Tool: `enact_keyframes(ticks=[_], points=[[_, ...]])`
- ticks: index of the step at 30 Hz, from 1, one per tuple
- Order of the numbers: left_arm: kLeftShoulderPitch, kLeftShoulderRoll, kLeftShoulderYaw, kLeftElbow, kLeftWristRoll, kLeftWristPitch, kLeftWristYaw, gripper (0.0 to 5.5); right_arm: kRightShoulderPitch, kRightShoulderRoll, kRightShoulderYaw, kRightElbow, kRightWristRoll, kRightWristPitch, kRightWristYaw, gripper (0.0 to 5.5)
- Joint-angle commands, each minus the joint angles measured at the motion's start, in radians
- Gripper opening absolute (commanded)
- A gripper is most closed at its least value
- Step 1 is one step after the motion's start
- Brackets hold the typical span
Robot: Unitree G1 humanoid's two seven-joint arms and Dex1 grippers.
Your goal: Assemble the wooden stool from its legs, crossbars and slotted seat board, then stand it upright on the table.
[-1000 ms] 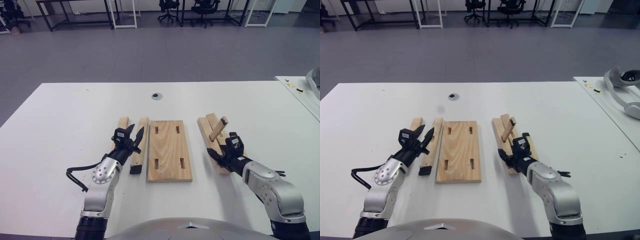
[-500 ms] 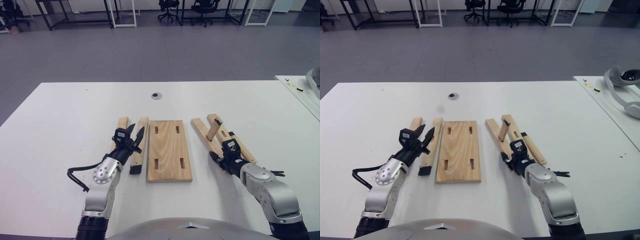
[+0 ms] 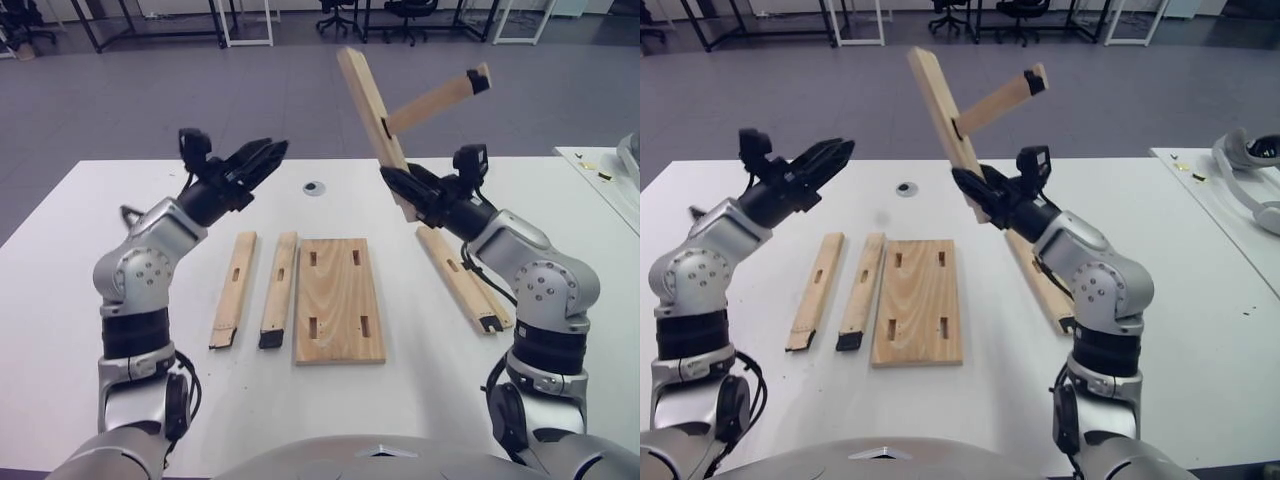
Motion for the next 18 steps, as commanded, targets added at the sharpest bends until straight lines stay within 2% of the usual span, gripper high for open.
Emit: enact_keyframes(ticks=[1,6,11,18], points=[[-0.126,-0.041,0.025,0.000,-0.211,0.116,0.048,3.53,-0.053,0.011,-0.015,0.011,0.122,0.056,0.000,2.05],[-0.205,-0.045,0.072,0.102,-0.325,0.155,0.156,4.38,-0.038,0.002,-0.033,-0.003,0.315,0.120,0.024,2.05],[-0.215,-0.035,0.075,0.142,-0.344,0.186,0.178,4.41,-0.016,-0.020,-0.030,-0.019,0.459,0.151,0.020,2.05],[-0.203,-0.028,0.069,0.120,-0.421,0.253,0.164,4.41,0.060,-0.057,0.020,-0.023,0.508,0.162,0.021,2.05]])
